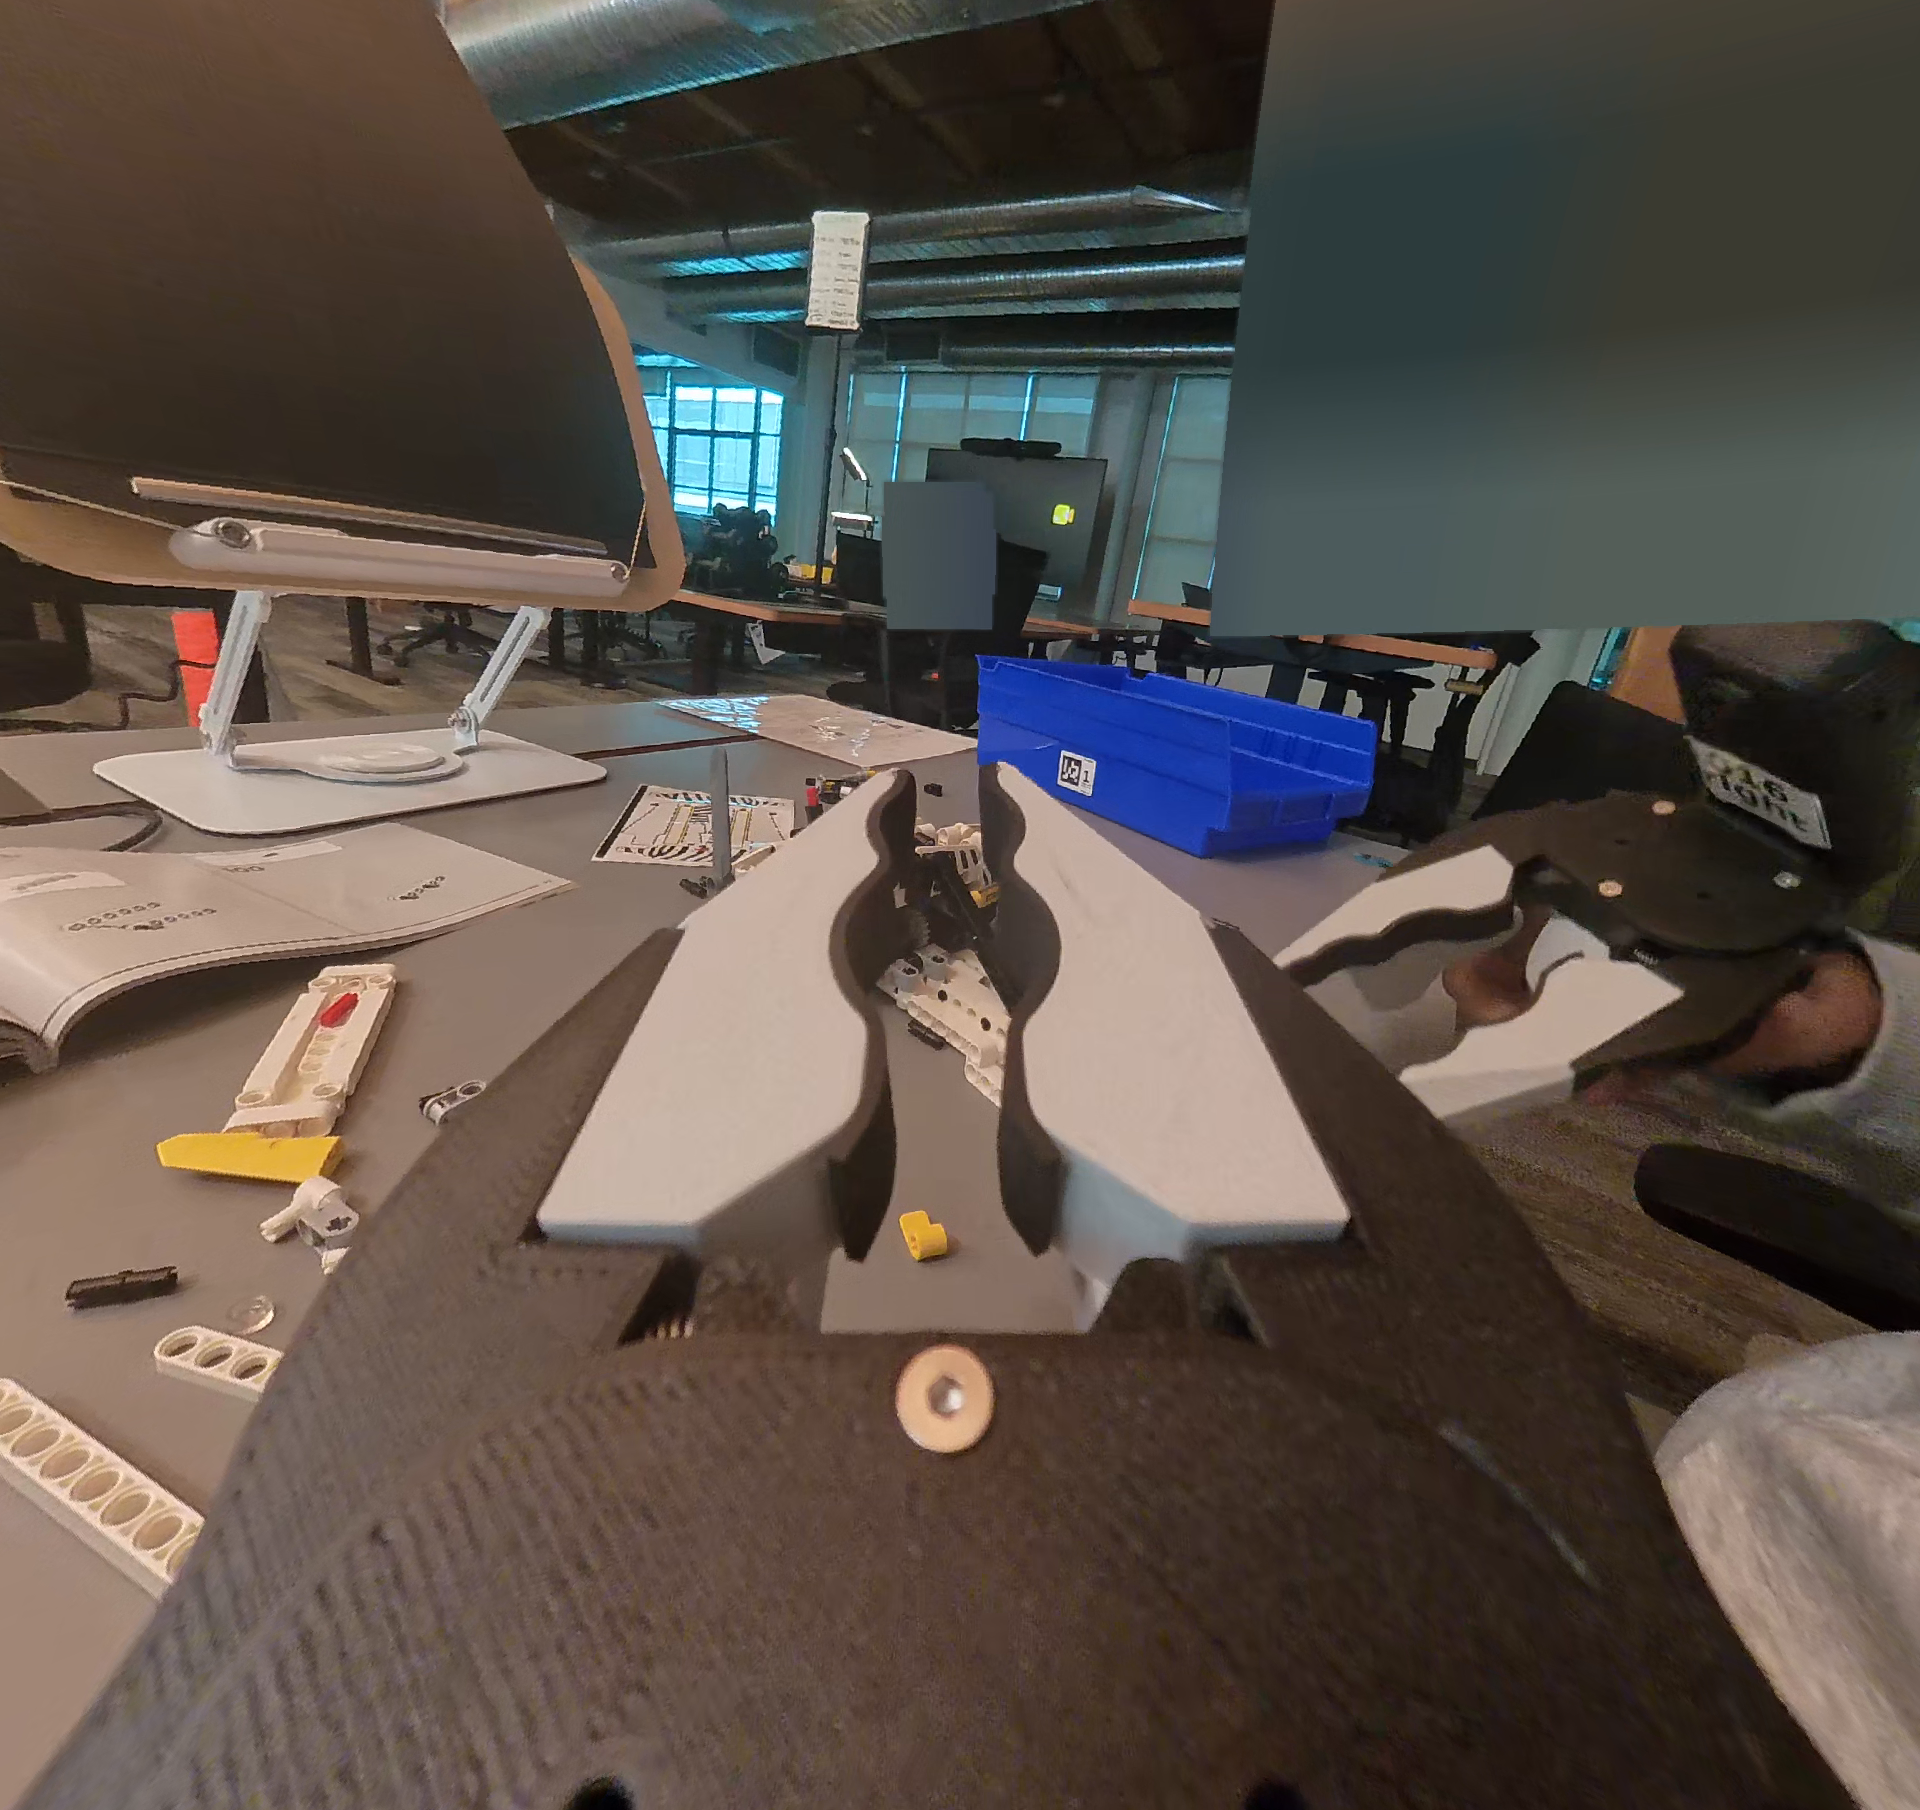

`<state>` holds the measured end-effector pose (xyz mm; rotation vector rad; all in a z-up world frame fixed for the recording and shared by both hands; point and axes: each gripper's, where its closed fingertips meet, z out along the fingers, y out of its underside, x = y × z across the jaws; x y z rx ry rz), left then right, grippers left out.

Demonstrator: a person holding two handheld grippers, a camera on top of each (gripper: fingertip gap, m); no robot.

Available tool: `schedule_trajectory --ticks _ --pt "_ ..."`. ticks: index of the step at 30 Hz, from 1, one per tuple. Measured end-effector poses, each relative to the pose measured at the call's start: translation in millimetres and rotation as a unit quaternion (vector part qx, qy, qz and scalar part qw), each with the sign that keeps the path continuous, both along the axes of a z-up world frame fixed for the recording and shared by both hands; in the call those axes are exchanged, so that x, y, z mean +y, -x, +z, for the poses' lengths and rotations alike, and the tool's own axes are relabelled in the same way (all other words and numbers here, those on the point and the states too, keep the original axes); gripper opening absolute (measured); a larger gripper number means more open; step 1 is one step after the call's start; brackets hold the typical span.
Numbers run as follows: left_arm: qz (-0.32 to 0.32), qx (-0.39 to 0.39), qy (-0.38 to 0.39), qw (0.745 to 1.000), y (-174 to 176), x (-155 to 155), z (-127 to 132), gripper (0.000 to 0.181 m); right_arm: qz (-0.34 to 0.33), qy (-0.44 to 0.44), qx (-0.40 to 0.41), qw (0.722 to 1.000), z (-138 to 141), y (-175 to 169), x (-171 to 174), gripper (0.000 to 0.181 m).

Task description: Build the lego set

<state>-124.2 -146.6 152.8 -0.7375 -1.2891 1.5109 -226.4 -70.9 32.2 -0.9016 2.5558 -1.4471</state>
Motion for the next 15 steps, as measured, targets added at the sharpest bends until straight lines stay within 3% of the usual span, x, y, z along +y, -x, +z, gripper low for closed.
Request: schedule_trajectory --ticks 4,6,11,15 --pt "-0.003 0.002 -0.005 1.000 -0.2 -0.9 -0.1 0.008 0.061 0.035 0.006 0.997 19.9 13.0 9.3 0.052" --pt "-0.006 0.003 -0.008 1.000 -0.3 -1.4 -0.3 0.008 0.137 0.022 -0.022 0.990 21.7 7.8 19.1 0.049" --pt "-0.001 0.009 -0.002 1.000 -2.5 -0.7 1.4 0.007 0.327 -0.003 -0.035 0.944 26.6 1.9 34.4 0.042" --pt "0.000 0.013 0.001 1.000 -3.6 -0.1 2.3 0.007 0.383 0.012 -0.019 0.924 37.4 3.5 23.6 0.035"
